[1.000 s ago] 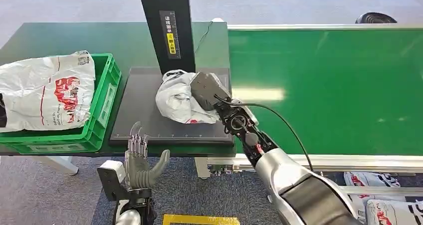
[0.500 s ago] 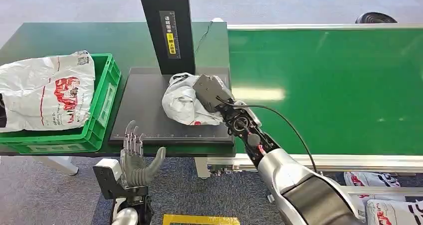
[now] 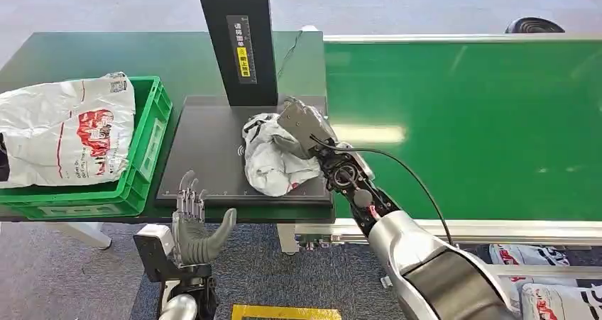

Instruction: Moved the parcel from conveyor to table for the left to box.

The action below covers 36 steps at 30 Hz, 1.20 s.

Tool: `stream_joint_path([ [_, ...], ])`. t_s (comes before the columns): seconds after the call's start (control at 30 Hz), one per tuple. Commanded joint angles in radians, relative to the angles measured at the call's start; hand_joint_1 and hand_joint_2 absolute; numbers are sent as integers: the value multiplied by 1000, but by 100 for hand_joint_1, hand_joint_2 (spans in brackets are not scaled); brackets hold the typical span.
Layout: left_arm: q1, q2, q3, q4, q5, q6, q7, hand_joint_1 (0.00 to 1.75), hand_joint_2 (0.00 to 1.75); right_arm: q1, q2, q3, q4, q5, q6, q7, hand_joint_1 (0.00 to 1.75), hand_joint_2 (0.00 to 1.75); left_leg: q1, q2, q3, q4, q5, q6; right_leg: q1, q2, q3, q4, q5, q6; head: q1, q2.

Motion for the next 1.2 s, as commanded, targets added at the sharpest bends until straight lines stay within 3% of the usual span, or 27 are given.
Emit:
stream_joint_path([
  [0.03, -24, -8, 1, 59, 4, 4, -5, 0, 175, -61, -2, -22, 61, 1, 14, 1, 0, 175, -1, -1, 1, 1, 0, 0, 0, -1, 1, 1, 0, -2, 0, 0],
  [0.47, -26, -2, -3, 60, 8, 4, -8, 0, 175, -54, -7, -22, 58, 14, 13, -15, 0, 175, -1, -1, 1, 0, 0, 0, 0, -2, 2, 0, 0, -2, 0, 0],
  [0.7, -42, 11, -22, 73, -23, 12, 3, 0, 175, -32, -24, -38, 12, 4, 9, -99, 0, 175, 0, -2, 1, 0, 1, 0, 0, -2, 1, 0, 0, -1, 0, 0],
  [0.87, -39, 32, -25, 10, -95, 33, 20, 0, 175, 7, -52, -91, -115, -49, -74, -198, 0, 175, 0, -2, 1, 0, 0, 0, 0, -2, 1, 0, 0, -2, 0, 0],
  [0.97, -38, 41, -28, -6, -112, 32, 32, 0, 175, 58, -101, -90, -276, -64, -125, -211, 0, 175, 0, -2, 1, 0, 0, 0, 0, -3, 1, 0, 0, -2, 0, 0],
  [1.2, -22, 74, -30, 12, -84, 55, 16, 0, 175, 142, -223, -85, -603, -123, -117, -171, 0, 175, 0, -4, 1, 0, 1, 0, 0, -4, 2, 0, 0, -2, 0, 0],
])
